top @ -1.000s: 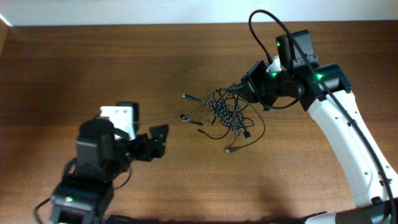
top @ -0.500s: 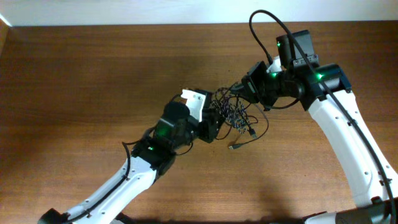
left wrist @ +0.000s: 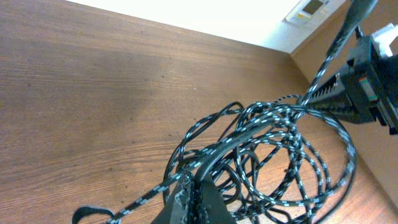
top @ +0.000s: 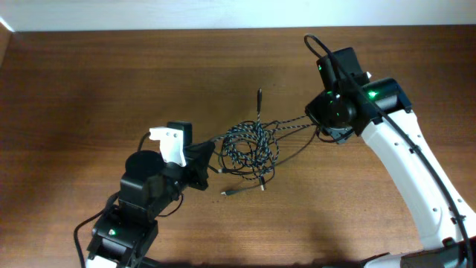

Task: Untangle cables

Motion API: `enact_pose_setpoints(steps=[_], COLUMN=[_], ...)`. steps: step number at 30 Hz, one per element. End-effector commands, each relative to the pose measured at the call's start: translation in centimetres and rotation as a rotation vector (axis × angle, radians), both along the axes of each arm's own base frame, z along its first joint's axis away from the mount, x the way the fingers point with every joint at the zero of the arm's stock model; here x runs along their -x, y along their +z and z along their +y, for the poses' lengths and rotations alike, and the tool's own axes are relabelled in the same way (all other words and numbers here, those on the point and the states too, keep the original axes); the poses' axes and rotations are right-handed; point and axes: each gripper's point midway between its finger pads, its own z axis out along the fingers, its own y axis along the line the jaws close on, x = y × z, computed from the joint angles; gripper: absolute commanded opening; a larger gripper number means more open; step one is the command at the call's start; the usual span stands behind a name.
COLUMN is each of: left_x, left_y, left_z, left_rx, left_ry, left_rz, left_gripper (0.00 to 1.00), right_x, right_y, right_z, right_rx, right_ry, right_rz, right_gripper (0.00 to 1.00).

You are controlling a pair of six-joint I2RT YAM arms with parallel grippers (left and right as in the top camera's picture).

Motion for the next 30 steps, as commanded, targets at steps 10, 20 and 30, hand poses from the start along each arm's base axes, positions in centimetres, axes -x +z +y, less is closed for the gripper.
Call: enact_pose_setpoints(steps=[10, 20, 30], left_x=[-5.4, 3.1, -6.8], left_y=[-3.8, 7.1, 3.1], left_z=[0.6, -8.7, 4.6], left_rx=[0.110, 0.323, 0.342], left_ry=[0.164, -0.728, -0.008], left_rz=[0.167, -0.219, -0.030], left_gripper=[0.00, 0.00, 0.00], right_x=[1.5, -4.4, -4.6], right_y=[3.5, -6.4, -7.9], right_z=[8.6, 10.3, -13.4], right_rx=[-0.375, 0.051, 0.017], right_ry=[0.809, 0.818, 0.220], right_rz=[-0.154, -0.095, 0.118], right_gripper=[0.77, 0.05, 0.08])
